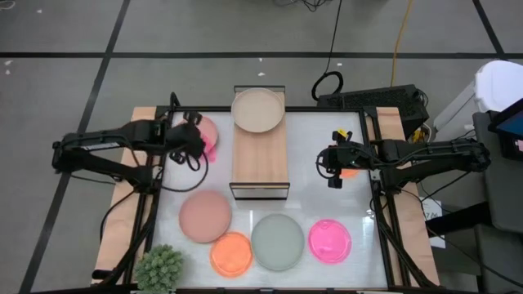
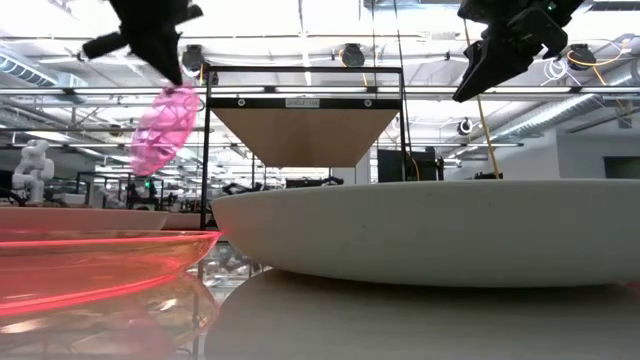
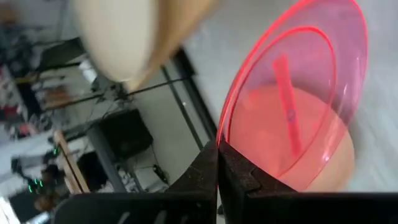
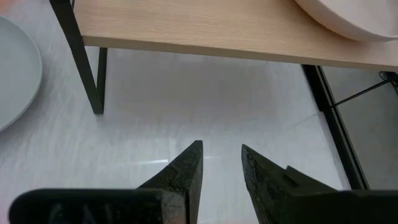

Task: Place and stack plates onto a shelf
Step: Put the left pink plate on the shelf

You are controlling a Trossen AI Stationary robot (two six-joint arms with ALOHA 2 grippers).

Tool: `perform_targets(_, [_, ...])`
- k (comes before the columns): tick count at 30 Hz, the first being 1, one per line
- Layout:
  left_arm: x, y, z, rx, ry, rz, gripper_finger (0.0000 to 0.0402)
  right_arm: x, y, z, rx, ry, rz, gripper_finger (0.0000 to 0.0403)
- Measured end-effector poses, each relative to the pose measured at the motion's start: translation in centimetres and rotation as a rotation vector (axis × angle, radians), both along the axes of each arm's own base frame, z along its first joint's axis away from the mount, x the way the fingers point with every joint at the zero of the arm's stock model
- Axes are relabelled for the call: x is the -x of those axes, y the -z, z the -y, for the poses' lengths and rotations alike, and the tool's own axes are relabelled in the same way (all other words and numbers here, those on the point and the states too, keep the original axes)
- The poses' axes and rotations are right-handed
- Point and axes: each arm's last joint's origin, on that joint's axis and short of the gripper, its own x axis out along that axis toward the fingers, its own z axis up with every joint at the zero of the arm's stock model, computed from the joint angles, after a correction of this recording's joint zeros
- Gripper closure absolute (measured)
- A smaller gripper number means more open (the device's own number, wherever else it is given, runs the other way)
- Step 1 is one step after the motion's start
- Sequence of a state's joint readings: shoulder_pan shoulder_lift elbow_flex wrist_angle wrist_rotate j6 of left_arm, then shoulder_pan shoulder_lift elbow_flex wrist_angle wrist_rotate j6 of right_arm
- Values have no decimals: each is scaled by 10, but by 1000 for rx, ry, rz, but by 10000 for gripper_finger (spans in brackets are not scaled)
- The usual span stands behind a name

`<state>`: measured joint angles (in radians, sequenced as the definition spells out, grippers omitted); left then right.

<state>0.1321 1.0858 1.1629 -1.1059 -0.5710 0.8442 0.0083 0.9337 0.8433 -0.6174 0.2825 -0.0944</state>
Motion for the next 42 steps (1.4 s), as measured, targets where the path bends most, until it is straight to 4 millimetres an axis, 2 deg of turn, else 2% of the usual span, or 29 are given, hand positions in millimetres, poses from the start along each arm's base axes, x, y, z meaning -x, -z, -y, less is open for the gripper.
perform_targets(5, [3, -28, 0, 10, -132, 193, 400, 0, 0, 0, -2, 2, 1, 310])
perform_targets(10, [13, -61, -4, 44, -342, 464, 401, 0, 0, 0, -2, 2, 1, 310])
perform_targets(15, [22, -80, -6, 149, -510, 699, 401, -1, -1, 0, -1, 1, 9, 310])
perform_targets(23, [21, -75, -5, 291, -705, 880, 401, -1, -1, 0, -10, 10, 12, 310])
perform_targets(32, [15, -72, 2, 542, -902, 1065, 401, -1, -1, 0, -8, 8, 12, 310])
perform_targets(37, [11, -69, 6, 767, -984, 1073, 401, -1, -1, 0, -15, 14, 14, 310])
perform_targets(42, [-5, -62, 9, 797, -1005, 1028, 401, -1, -1, 0, -18, 18, 15, 310])
